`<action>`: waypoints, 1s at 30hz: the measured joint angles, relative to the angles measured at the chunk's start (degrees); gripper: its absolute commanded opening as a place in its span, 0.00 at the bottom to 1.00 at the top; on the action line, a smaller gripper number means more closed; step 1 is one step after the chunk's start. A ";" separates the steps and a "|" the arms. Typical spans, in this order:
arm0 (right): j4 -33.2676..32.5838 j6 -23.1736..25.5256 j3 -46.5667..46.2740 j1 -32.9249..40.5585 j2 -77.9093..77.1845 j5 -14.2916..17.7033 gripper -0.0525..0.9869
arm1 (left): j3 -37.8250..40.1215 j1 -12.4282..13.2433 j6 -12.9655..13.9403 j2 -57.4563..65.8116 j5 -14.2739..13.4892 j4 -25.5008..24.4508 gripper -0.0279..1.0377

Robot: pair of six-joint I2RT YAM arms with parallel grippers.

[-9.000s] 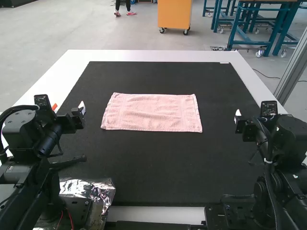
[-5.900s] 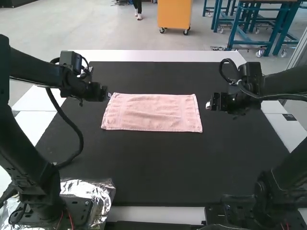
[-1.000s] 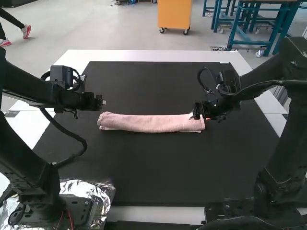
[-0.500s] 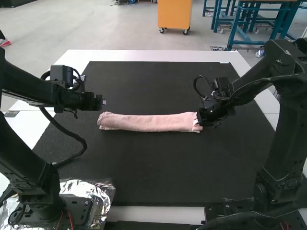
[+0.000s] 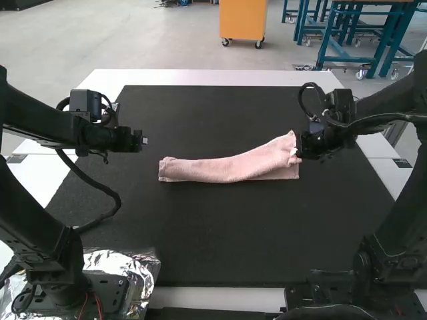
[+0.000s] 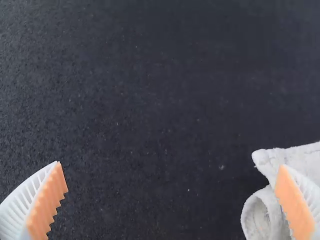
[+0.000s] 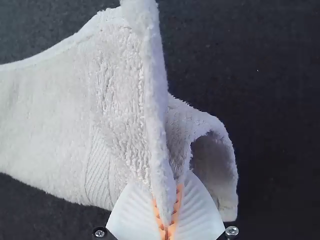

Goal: Fold the towel.

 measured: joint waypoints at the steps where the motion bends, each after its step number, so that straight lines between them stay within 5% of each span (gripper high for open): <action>1: 0.04 0.17 0.22 0.31 -0.72 -0.13 0.03 | 0.15 -0.02 0.00 0.00 -0.11 0.35 0.94; 17: 2.56 5.49 0.85 8.04 0.00 -0.46 0.03 | 0.76 -0.07 0.00 0.00 -1.11 0.44 0.94; 30: 4.13 11.04 10.38 25.18 8.85 -0.50 0.03 | 0.76 -0.07 0.02 0.00 -1.16 1.11 0.94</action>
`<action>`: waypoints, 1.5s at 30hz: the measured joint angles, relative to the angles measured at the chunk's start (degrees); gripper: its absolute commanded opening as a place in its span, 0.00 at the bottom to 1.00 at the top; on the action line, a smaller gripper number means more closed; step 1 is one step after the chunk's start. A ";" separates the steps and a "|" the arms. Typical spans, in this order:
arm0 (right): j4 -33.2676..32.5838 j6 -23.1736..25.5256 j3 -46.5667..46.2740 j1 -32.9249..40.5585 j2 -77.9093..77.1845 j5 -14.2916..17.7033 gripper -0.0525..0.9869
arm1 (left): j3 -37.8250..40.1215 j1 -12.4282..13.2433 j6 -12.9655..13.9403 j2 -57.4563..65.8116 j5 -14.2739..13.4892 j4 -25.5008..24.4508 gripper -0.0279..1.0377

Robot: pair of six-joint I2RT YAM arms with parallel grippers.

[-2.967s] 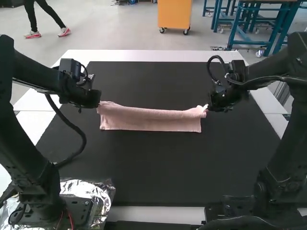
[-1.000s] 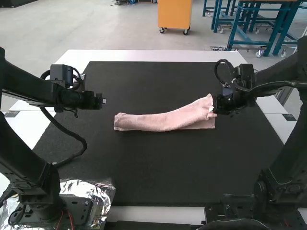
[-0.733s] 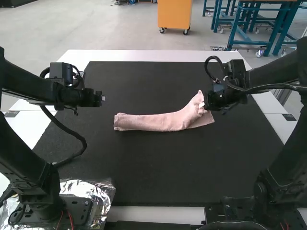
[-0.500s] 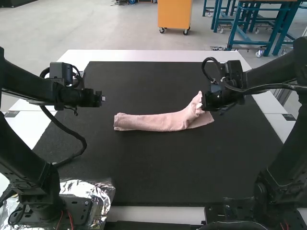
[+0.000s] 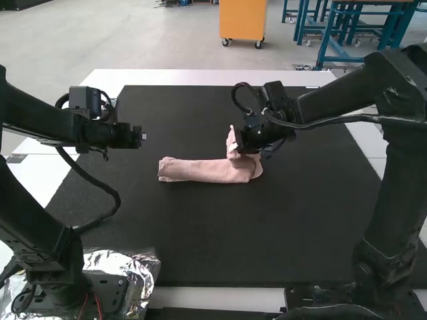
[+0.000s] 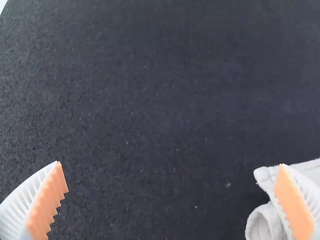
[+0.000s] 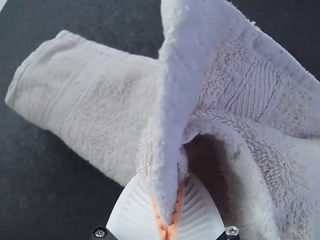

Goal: Fold the towel.

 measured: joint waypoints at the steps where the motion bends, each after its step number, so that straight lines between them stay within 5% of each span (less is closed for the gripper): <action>1: 0.13 0.17 0.57 0.94 0.70 0.02 0.03 | -0.02 0.00 -0.02 0.00 0.00 0.09 0.94; 29: 3.30 0.83 22.80 14.88 22.58 0.02 0.04 | -1.64 0.00 -0.42 0.00 0.09 3.63 0.94; 32: 3.26 0.90 24.48 15.10 23.26 -0.42 0.35 | -1.68 0.00 -0.42 0.00 0.09 3.78 0.94; 36: 2.84 1.01 26.05 15.39 23.23 -2.56 0.56 | -2.29 0.00 -0.50 0.00 0.07 4.46 0.94; 39: 1.95 0.96 27.12 15.58 22.51 -3.65 0.61 | -2.54 0.00 -0.81 0.00 0.07 4.52 0.94; 41: 1.01 0.87 27.36 15.61 21.18 -4.09 0.59 | -2.54 0.00 -0.87 0.00 0.07 4.55 0.94; 42: 0.44 0.81 27.34 15.61 20.15 -4.26 0.50 | -2.54 0.00 -0.92 0.00 0.07 4.57 0.94; 45: -0.92 0.35 27.08 15.43 16.20 -5.22 0.02 | -2.56 0.00 -1.27 0.00 0.07 4.61 0.94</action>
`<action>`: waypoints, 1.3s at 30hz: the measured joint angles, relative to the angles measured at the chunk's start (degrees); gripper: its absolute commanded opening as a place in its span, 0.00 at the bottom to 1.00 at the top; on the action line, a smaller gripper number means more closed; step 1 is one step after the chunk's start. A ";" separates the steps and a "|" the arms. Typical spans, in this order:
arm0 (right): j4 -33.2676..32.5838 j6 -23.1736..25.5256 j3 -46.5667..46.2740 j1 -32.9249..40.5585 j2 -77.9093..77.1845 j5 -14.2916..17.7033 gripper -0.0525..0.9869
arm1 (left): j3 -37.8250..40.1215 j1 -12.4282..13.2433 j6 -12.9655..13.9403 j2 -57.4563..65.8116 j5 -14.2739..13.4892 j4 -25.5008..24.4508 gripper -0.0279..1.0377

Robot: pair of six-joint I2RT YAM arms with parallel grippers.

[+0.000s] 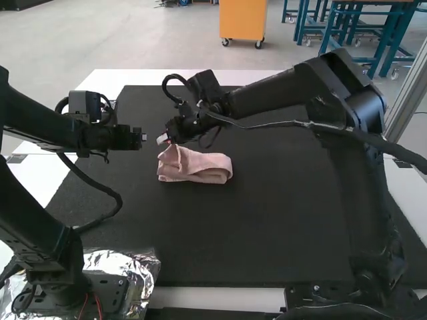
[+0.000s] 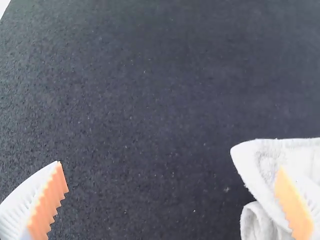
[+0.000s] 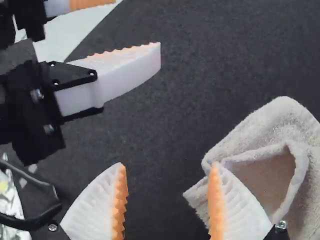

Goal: Fold the towel.

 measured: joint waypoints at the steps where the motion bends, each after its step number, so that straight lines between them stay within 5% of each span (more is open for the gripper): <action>1: 0.42 -0.04 -0.50 -0.15 -1.66 -0.70 0.03 | 0.02 0.00 -0.02 0.00 0.00 0.02 0.94; 17: 15.50 -0.20 -16.20 -6.16 -2.95 -3.78 0.03 | 0.02 -0.15 -1.64 0.00 -0.26 1.38 0.94; 39: 27.85 2.84 -10.32 -6.19 14.73 -4.66 0.03 | 0.04 -0.15 -2.60 0.00 -0.46 1.53 0.94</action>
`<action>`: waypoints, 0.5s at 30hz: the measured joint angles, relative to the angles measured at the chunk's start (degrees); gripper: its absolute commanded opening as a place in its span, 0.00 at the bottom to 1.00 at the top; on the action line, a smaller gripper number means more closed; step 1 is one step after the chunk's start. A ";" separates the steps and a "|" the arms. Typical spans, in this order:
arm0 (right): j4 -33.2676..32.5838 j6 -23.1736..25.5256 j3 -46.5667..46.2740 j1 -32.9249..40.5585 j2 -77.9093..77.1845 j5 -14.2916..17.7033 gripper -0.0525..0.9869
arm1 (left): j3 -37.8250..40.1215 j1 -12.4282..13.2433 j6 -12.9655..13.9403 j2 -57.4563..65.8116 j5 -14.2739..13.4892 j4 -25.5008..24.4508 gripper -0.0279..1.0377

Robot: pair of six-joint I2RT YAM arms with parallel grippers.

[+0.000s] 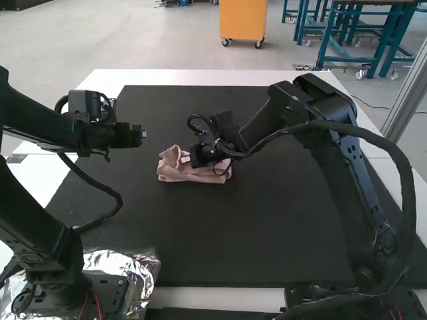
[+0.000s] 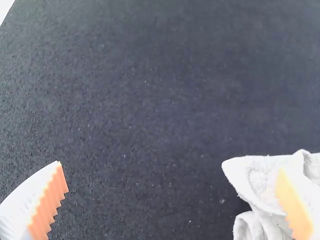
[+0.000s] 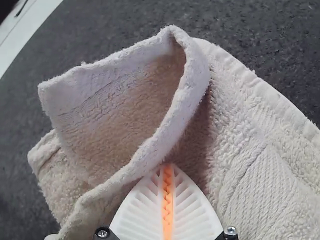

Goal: Fold the towel.

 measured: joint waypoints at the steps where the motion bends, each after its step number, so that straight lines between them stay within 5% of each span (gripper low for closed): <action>1: 0.66 0.13 0.24 0.02 0.76 -0.09 0.03 | 0.00 0.00 0.00 0.00 0.00 0.02 0.94; 15: 1.42 2.14 0.46 -0.76 0.66 -0.83 0.03 | 3.10 0.00 -0.02 0.00 0.00 -1.33 0.94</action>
